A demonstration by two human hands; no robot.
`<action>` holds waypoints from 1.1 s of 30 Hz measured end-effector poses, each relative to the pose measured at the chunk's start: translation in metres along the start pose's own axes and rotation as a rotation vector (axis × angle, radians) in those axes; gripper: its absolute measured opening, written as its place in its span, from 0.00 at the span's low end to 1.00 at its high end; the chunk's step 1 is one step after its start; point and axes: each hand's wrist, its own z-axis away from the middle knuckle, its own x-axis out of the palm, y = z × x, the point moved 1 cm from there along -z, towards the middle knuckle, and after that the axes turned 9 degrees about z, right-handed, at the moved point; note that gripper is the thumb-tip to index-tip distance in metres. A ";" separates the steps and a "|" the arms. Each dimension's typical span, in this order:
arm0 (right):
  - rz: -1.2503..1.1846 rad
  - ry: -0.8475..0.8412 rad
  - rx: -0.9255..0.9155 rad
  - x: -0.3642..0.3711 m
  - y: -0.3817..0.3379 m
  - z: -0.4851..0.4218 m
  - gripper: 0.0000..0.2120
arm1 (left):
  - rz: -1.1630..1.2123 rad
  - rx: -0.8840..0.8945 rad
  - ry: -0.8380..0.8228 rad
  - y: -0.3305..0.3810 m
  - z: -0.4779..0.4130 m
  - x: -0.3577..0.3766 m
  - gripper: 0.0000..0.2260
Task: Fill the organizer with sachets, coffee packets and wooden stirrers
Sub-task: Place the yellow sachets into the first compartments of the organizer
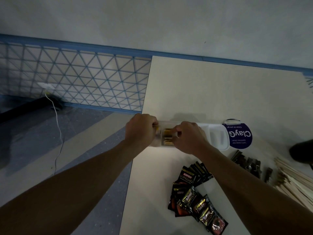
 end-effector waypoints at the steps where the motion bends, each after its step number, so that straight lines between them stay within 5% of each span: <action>1: -0.003 -0.002 0.001 0.000 0.000 0.000 0.13 | 0.005 0.007 0.005 0.000 0.001 0.000 0.08; 33: -0.098 0.071 -0.030 -0.007 -0.002 0.002 0.08 | 0.072 -0.089 -0.026 -0.014 0.010 -0.001 0.09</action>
